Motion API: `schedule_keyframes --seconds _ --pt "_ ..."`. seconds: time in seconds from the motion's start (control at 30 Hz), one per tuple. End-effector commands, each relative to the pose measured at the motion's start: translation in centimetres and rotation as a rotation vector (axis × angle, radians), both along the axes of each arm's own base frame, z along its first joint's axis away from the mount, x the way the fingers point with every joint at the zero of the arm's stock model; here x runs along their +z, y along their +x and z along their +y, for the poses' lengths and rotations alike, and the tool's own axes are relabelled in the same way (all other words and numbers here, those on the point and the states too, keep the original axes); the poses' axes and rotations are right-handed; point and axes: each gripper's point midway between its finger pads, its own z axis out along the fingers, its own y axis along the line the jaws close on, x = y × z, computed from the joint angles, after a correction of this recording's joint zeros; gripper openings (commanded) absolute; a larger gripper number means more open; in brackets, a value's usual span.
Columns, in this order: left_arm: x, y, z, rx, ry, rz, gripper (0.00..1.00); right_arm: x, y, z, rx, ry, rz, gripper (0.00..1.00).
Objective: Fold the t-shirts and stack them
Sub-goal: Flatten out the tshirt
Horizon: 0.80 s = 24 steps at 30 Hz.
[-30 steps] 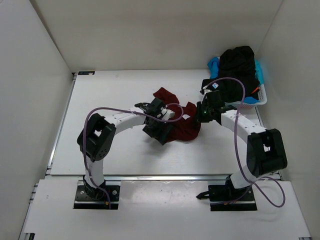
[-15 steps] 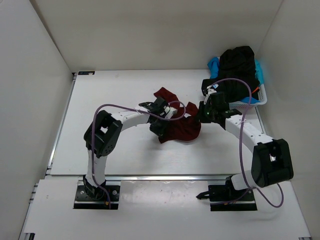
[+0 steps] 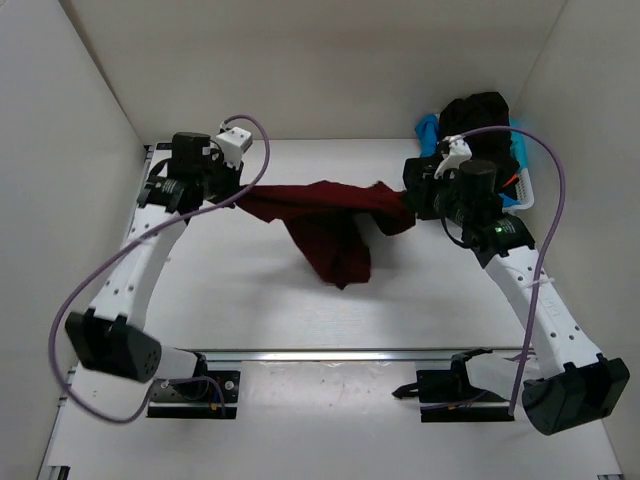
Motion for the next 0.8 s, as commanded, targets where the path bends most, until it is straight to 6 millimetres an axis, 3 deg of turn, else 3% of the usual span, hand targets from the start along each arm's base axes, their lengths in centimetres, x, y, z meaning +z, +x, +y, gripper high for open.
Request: schedule_keyframes --seconds 0.0,0.1,0.13,0.17,0.23,0.27,0.3,0.33,0.4,0.43,0.47,0.5,0.53,0.57,0.6,0.63,0.7,0.73,0.77 --pt "2.3 -3.3 2.2 0.003 0.165 -0.067 0.00 1.9 1.0 -1.2 -0.077 -0.033 -0.032 0.00" --pt "1.8 -3.0 3.2 0.060 0.170 -0.075 0.00 3.5 3.6 -0.3 -0.081 -0.018 -0.047 0.00" --pt "1.1 -2.4 3.2 0.064 0.169 -0.065 0.00 2.5 4.9 0.1 -0.077 -0.021 -0.013 0.00" --pt "0.7 -1.5 4.3 0.120 0.184 -0.059 0.00 3.8 6.0 0.1 -0.091 -0.008 -0.030 0.00" --pt "0.5 0.0 5.6 0.178 0.196 -0.056 0.00 4.2 9.0 0.6 -0.099 -0.007 0.025 0.00" --pt "1.0 1.0 6.5 0.212 0.205 -0.071 0.00 1.8 9.6 1.3 -0.073 -0.028 0.113 0.00" --pt "1.4 1.6 7.1 0.236 0.225 -0.088 0.00 3.6 10.3 1.7 -0.052 -0.027 0.083 0.00" --pt "2.0 1.9 7.4 0.244 0.235 -0.103 0.00 2.8 10.5 2.8 -0.026 -0.046 0.122 0.00" --pt "2.2 1.6 7.2 0.213 0.246 -0.112 0.00 0.4 9.2 4.8 0.044 -0.070 0.178 0.02" --pt "1.8 1.4 7.0 0.195 0.259 -0.108 0.00 -1.4 8.0 6.1 0.095 -0.082 0.205 0.13" --pt "0.8 0.5 7.1 0.191 0.274 -0.088 0.00 -2.2 6.7 7.9 0.168 -0.084 0.222 0.22" --pt "-0.8 -0.6 6.9 0.170 0.289 -0.051 0.00 -4.0 5.5 8.9 0.211 -0.103 0.264 0.21" --pt "-2.6 -2.0 6.7 0.147 0.292 -0.007 0.00 -5.6 4.6 8.8 0.217 -0.132 0.310 0.10" --pt "-2.5 -2.8 5.4 0.105 0.253 -0.003 0.00 -7.2 3.8 8.9 0.210 -0.173 0.354 0.00" --pt "-3.7 -3.9 4.4 0.067 0.217 0.047 0.00 -8.8 3.5 8.3 0.190 -0.187 0.404 0.00" --pt "-3.3 -4.5 3.9 0.044 0.195 0.051 0.00 -9.7 3.5 7.5 0.164 -0.171 0.434 0.00" --pt "-2.4 -5.4 0.7 -0.076 0.103 0.066 0.00 -10.0 3.9 6.5 0.131 -0.086 0.468 0.00" --pt "-0.8 -5.1 0.0 -0.103 0.083 0.049 0.00 -9.7 4.1 6.1 0.126 -0.029 0.476 0.00" --pt "0.3 -5.7 -2.3 -0.200 0.068 0.039 0.00 -9.4 3.9 6.1 0.135 0.007 0.486 0.00"
